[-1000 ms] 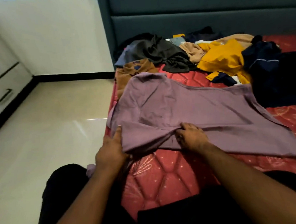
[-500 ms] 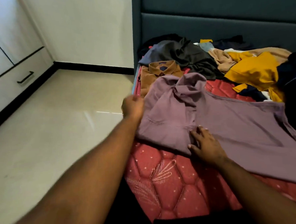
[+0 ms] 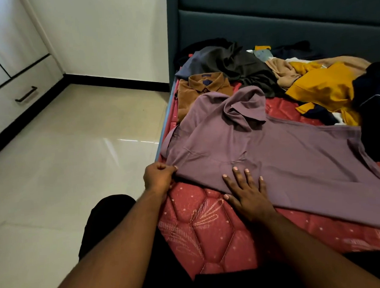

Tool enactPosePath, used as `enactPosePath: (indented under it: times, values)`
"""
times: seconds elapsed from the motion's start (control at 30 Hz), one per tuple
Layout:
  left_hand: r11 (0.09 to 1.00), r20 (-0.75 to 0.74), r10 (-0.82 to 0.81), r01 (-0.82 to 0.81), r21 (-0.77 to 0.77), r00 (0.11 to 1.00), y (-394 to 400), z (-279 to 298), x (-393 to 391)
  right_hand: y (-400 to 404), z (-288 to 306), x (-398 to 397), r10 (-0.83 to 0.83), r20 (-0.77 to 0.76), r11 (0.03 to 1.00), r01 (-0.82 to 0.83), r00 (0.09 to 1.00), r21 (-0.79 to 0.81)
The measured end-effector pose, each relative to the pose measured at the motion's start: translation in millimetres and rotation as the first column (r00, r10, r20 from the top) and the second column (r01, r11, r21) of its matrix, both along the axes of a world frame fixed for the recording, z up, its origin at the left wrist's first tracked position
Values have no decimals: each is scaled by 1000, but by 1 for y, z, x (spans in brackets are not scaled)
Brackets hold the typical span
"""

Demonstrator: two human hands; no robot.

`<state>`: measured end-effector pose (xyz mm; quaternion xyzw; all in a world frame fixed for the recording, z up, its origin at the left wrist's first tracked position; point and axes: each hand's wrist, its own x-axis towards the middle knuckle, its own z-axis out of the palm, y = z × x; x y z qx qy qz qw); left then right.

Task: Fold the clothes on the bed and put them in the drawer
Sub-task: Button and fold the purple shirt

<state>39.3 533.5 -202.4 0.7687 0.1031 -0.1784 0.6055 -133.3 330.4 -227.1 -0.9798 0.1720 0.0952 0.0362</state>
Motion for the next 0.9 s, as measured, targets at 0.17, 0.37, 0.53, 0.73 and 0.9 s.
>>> enactPosePath:
  times: [0.17, 0.37, 0.53, 0.73, 0.9]
  values:
    - [994, -22, -22, 19, -103, 1000, 8, -3, -4, 1, 0, -6, 40, -21, 999, -39, 999, 9]
    - [980, -20, 172, -173, -101, 985, 10, -7, -7, -4, 4, -12, 96, -29, 993, -94, 995, 64]
    - [737, 511, -526, 64, 673, 680, -19, -1, -38, -10, 7, -19, 104, -57, 989, -98, 993, 108]
    - [163, 18, -893, 286, 944, 449, -67, -19, -67, -64, 16, -29, -78, -174, 974, 112, 982, 198]
    - [57, 52, -998, 212, 976, 29, -141, 0, -119, -158, 18, -90, -345, -272, 914, 388, 898, 120]
